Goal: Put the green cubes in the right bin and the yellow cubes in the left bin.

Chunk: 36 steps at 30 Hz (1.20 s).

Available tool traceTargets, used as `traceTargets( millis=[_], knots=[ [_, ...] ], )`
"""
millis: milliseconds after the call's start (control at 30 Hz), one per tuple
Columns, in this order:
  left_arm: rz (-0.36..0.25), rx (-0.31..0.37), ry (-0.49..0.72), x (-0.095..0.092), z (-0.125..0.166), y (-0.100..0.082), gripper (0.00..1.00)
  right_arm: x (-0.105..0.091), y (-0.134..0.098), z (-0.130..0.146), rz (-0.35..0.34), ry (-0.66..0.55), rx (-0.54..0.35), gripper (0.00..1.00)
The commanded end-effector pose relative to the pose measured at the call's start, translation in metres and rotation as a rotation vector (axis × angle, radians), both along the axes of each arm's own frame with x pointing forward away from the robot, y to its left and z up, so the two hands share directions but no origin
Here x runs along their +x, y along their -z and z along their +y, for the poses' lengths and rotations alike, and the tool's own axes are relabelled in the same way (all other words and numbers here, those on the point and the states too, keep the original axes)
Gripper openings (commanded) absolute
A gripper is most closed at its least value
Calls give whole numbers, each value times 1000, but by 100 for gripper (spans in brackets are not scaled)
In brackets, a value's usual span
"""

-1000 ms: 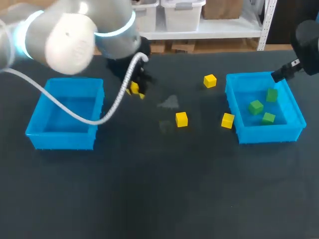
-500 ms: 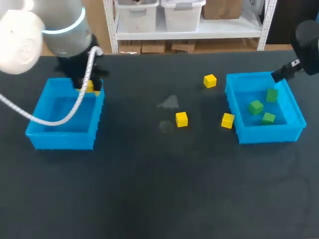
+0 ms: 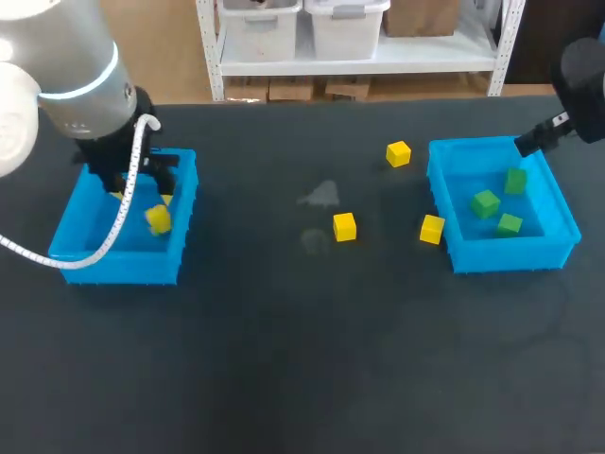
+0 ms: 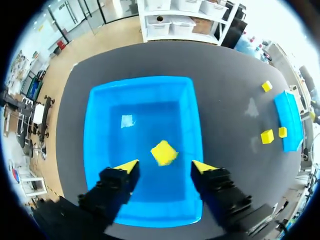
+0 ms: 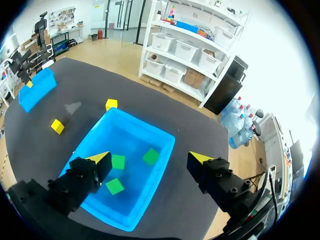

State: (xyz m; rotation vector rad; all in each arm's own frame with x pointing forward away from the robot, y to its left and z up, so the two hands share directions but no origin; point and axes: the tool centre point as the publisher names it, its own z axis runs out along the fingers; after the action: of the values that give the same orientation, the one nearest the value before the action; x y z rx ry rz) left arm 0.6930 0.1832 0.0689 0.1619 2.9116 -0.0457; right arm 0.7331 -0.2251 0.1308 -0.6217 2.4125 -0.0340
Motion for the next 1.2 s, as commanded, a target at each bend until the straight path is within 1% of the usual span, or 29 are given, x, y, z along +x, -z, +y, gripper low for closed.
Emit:
traceTargets(
  millis=[33, 200, 267, 333, 433, 500, 533, 700, 867, 1000, 1100, 1200],
  knots=[
    [-3, 3, 10, 7, -5, -8, 100, -2, 2, 0, -11, 5, 0, 100],
    [-12, -9, 100, 17, -27, -19, 100, -2, 2, 0, -11, 5, 0, 100],
    [-19, -28, 134, 21, -40, -25, 100, -2, 2, 0, -11, 5, 0, 100],
    [-19, -46, 189, 25, -57, -28, 100, -2, 2, 0, -11, 5, 0, 100],
    [-16, -66, 303, 26, -89, -31, 100, -2, 2, 0, -11, 5, 0, 100],
    [-11, -66, 409, 25, -114, -30, 100, -2, 2, 0, -11, 5, 0, 100],
    [-1, -67, 456, 23, -126, -29, 100, -2, 2, 0, -11, 5, 0, 100],
    [53, -25, 681, 16, -179, -17, 100, -2, 2, 0, -11, 5, 0, 100],
    [99, 7, 856, 12, -222, -4, 100, -2, 2, 0, -11, 5, 0, 100],
    [128, 40, 966, 10, -246, 9, 100, -2, 2, 0, -11, 5, 0, 100],
    [149, 43, 1030, 10, -261, 17, 100, -2, 2, 0, -11, 5, 0, 100],
    [154, 71, 1066, 11, -271, 25, 100, -2, 2, 0, -11, 5, 0, 100]
  ],
)
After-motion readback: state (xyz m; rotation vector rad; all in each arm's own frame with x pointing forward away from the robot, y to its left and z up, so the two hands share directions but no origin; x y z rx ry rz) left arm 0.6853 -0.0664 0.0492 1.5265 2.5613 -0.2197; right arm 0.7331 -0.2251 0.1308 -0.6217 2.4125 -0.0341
